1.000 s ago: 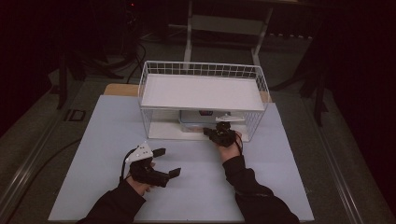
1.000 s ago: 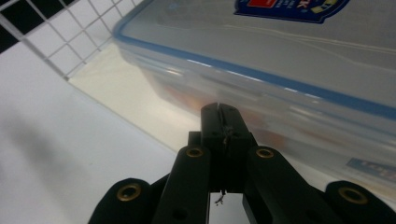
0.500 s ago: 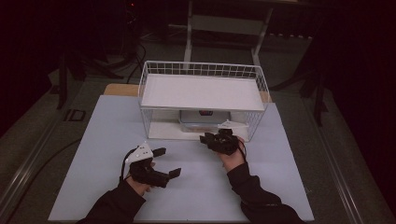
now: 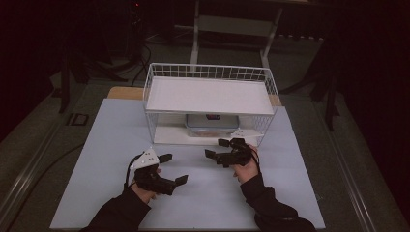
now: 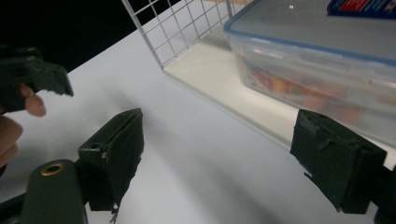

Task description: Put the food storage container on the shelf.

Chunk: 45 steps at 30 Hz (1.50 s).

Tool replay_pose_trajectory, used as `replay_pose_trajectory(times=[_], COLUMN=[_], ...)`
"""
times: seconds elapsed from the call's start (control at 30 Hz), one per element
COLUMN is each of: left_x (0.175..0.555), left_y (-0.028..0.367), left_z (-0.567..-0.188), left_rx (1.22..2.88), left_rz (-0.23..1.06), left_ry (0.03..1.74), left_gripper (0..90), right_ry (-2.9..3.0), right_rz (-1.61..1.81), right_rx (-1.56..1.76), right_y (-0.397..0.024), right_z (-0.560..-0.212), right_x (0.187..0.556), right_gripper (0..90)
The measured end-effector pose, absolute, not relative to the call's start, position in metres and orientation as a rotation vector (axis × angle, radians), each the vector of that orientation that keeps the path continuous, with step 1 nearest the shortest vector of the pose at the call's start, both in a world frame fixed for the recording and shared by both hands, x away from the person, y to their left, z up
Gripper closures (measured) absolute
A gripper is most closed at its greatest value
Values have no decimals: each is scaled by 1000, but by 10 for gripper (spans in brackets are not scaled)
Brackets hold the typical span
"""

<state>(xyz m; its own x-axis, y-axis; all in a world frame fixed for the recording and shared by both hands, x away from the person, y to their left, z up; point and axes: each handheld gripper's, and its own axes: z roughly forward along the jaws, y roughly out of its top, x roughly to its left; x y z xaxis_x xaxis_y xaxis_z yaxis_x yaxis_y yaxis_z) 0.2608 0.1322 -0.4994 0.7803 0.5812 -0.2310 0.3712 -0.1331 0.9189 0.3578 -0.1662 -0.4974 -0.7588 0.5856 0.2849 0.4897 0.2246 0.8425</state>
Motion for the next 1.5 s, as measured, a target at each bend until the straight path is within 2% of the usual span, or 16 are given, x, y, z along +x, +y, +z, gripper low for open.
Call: replay_pose_trajectory(times=[0.97, 1.5], left_x=[249, 242], left_y=[143, 146], left_z=[-492, -494], left_rx=[1737, 1758], left_rz=[215, 234], left_ry=[717, 703], left_gripper=[1, 1], right_ry=[2369, 2386], right_rz=[1540, 1469], right_rx=[891, 888], right_y=[-218, -250], right_z=[-487, -502], right_x=[291, 269], right_gripper=[169, 166])
